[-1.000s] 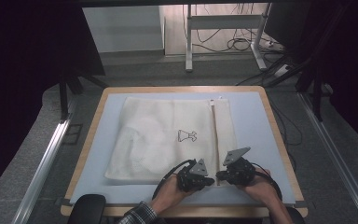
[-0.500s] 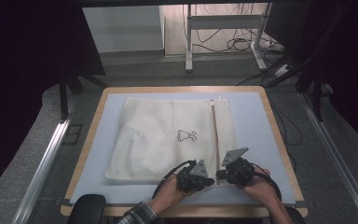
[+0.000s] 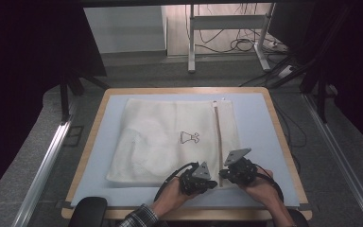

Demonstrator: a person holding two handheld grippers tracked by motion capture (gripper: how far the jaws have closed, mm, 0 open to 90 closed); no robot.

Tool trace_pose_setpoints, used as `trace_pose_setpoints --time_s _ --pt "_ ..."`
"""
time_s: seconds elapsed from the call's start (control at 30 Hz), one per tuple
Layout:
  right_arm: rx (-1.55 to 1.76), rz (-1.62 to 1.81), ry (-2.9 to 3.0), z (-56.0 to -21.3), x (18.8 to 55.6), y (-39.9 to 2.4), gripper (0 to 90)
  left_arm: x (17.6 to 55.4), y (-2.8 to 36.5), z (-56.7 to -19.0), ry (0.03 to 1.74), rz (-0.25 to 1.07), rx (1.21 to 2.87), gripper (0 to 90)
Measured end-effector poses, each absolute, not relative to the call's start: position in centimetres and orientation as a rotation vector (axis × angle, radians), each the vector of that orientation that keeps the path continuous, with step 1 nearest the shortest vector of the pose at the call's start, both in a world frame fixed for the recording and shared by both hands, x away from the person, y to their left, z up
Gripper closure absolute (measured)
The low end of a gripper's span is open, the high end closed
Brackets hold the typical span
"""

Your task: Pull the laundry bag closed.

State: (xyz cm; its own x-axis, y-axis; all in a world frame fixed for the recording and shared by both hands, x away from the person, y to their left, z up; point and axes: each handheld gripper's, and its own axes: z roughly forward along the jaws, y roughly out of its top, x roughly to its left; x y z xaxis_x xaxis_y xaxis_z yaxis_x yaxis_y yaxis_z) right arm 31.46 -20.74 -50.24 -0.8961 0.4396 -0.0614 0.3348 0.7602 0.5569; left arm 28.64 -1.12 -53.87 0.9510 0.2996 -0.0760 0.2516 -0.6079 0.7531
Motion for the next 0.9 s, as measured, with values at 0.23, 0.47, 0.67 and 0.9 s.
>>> trace_pose_setpoints --time_s 0.23,0.47,0.67,0.9 --pt "0.645 0.814 2.735 -50.3 31.9 -20.6 86.0 28.7 -1.1 -53.9 0.376 0.082 2.259 90.0" --pt "0.661 0.809 2.71 -50.3 32.2 -20.6 86.0 28.6 -1.1 -53.9 0.38 0.085 2.25 90.0" --pt "0.677 0.82 2.709 -50.3 32.6 -20.7 86.0 28.6 -1.1 -53.9 0.379 0.087 2.25 90.0" --pt "0.7 0.824 2.688 -50.3 33.1 -20.8 86.0 28.6 -1.1 -53.9 0.376 0.09 2.256 90.0"
